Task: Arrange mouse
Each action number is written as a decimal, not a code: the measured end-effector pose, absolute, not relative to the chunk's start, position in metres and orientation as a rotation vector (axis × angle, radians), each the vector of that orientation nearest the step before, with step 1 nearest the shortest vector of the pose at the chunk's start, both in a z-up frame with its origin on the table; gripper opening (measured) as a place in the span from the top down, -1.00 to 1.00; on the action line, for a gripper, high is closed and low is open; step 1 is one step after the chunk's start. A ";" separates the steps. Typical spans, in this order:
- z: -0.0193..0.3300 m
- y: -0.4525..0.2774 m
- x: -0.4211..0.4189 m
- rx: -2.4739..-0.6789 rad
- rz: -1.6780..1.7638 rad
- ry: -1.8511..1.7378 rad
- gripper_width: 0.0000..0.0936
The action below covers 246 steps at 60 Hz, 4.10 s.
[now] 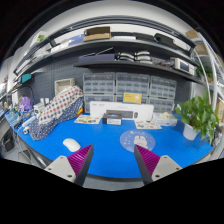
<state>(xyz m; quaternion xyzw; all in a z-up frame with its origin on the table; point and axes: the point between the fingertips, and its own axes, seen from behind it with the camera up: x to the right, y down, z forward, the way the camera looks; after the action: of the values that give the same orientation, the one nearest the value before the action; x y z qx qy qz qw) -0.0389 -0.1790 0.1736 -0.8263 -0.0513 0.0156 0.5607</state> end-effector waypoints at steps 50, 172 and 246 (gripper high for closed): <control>-0.004 -0.067 -0.254 -2.285 0.023 -0.163 -0.80; 0.022 0.090 0.086 -2.390 0.027 0.021 0.29; 0.241 0.089 0.065 -2.129 0.025 -0.086 -0.88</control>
<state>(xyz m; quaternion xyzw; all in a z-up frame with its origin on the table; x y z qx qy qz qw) 0.0651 0.0891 0.2406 -0.8743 -0.0354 0.0101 0.4839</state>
